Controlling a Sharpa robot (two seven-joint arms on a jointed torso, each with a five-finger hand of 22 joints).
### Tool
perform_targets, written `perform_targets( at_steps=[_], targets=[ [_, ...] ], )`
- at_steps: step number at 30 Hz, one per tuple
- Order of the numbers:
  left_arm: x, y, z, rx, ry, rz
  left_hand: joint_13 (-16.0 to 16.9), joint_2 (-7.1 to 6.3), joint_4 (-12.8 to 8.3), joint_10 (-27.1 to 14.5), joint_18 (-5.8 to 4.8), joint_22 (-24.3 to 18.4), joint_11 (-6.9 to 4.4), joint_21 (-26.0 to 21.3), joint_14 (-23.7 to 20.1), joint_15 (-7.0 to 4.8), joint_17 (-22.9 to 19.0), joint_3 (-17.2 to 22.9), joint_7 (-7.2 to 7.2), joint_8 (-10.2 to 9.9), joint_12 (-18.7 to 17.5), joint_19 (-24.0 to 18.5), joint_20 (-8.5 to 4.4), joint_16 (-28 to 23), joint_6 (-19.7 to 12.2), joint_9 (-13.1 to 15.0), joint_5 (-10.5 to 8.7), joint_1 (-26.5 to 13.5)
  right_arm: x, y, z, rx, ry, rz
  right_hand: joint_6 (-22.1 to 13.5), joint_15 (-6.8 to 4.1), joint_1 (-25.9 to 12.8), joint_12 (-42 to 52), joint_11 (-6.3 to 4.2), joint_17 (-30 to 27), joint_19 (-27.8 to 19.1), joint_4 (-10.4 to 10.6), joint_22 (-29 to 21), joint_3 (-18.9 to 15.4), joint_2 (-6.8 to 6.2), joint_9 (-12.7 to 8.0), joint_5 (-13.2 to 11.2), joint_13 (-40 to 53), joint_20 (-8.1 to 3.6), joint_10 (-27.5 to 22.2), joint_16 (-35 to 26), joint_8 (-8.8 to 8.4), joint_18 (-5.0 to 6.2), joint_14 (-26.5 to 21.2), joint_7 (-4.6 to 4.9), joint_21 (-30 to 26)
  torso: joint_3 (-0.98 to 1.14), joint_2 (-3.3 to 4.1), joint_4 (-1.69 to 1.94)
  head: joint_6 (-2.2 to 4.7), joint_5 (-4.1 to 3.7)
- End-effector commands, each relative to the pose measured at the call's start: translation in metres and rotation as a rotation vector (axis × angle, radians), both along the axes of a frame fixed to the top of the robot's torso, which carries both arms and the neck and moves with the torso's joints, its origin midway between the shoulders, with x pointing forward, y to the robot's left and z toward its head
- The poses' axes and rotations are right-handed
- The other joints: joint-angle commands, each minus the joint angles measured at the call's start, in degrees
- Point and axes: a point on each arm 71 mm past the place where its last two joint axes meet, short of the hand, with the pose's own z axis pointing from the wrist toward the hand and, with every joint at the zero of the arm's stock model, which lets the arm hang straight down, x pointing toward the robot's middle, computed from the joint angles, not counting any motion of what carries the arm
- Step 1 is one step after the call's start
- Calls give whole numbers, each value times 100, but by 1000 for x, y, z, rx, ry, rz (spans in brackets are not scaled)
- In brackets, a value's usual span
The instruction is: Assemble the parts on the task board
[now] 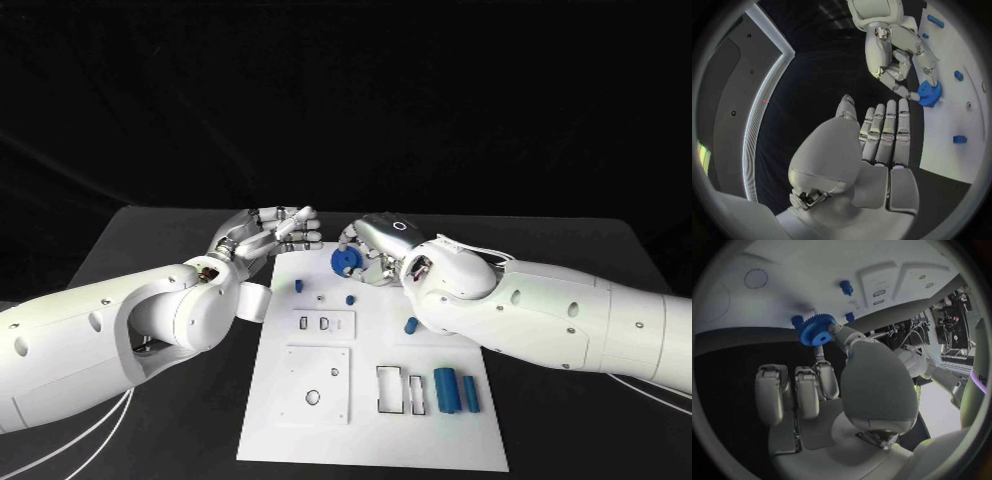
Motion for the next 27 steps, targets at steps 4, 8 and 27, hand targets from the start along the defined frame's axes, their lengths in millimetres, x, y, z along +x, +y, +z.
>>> perform_targets(
  at_steps=[4,8,27],
  targets=[
    [-1,-3,2,-13,-9,-18,-2,46,-13,-41,40,-9,-13,-39,-41,-11,7,-38,73,-35,-20,-15,14,-43,-21,10,-27,7,3,5,-9,-35,5,-3,111,-43,-55,17,1,1508,214,-5,1052,44,1,65,19,374,-42,41,34,17,-92,607,-67,25,8,-5,-3,-25,25],
    [-1,-2,2,-13,-9,-18,-2,46,-14,-43,39,-10,-12,-40,-43,-10,9,-40,74,-36,-20,-17,15,-46,-23,12,-28,7,4,6,-12,-42,13,-2,102,-42,-81,16,4,1508,210,-3,1047,53,-8,62,8,373,-43,40,34,7,-90,607,-63,20,9,-3,-5,-27,27],
    [-1,-3,2,-12,-8,-18,-2,48,-15,-46,39,-11,-11,-42,-48,-8,12,-44,75,-36,-20,-20,16,-50,-26,14,-28,8,10,12,-21,-57,51,-7,-56,-3,-302,-87,54,1508,157,8,995,68,-107,11,-153,266,-17,-55,34,-120,-72,607,-4,-44,13,-8,-21,-27,44]
  ],
)
